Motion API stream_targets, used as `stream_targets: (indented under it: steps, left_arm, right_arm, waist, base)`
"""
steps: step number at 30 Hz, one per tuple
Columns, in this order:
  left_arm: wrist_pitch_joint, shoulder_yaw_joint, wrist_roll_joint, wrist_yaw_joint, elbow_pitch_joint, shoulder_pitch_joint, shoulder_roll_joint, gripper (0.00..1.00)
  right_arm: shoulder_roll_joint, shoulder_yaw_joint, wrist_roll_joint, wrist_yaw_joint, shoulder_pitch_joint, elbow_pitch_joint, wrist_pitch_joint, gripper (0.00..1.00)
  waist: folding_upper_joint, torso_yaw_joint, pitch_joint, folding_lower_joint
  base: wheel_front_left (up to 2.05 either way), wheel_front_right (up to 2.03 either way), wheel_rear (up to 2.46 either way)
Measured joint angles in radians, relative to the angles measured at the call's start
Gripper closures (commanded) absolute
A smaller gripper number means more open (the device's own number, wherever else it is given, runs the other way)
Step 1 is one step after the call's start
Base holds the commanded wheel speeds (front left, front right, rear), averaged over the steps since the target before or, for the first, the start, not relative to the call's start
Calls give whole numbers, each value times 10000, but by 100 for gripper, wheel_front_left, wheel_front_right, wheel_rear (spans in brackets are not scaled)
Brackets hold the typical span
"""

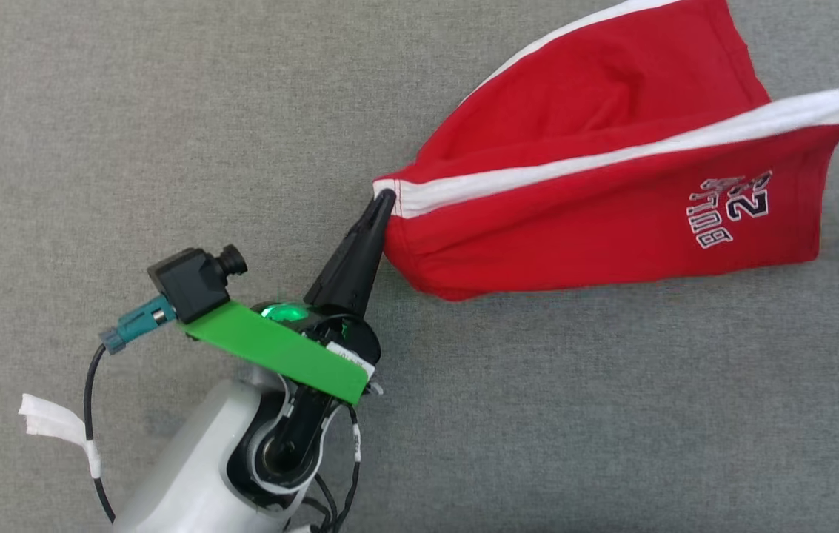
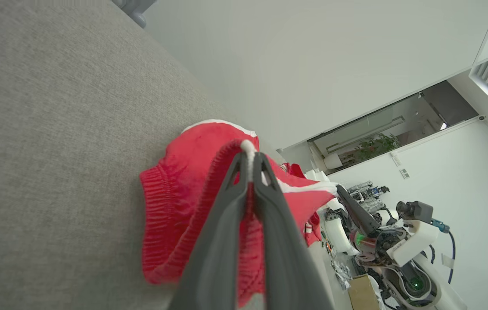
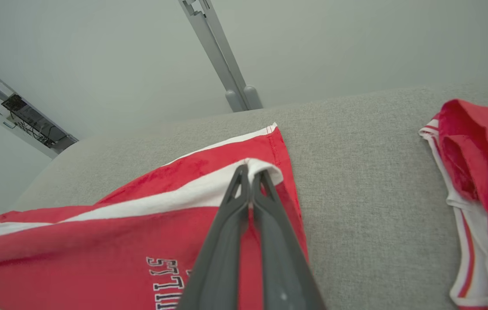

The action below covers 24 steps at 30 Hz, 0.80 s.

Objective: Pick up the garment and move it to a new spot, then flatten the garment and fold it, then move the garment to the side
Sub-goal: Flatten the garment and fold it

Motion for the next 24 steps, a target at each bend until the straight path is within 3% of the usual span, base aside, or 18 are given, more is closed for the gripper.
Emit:
stream_targets:
  steps: [11,22,23,24]
  left_arm:
    - [56,178,-207,-48,1363,-1380,-708,100]
    - [-88,4,219,-123,2454,-2567,-1066,100]
    - [-77,-73,274,-138,2525,-2660,-1087,100]
    - [-79,-109,328,-173,2600,-2747,-1116,100]
  right_arm:
    - [-637,1319,316,0,-3048,1415,639,100]
    - [-512,3005,282,0,-5311,3032,1127,100]
    - [-491,3135,282,0,-5457,3150,1091,97]
    - [-464,3266,286,0,-5590,3283,1039,86]
  waist:
    - [0,563,796,0]
    - [0,1060,1525,0]
    - [0,1098,1581,0]
    - [0,1132,1634,0]
  base:
    - [0,0,0]
    - [0,0,0]
    - [0,0,0]
    - [0,0,0]
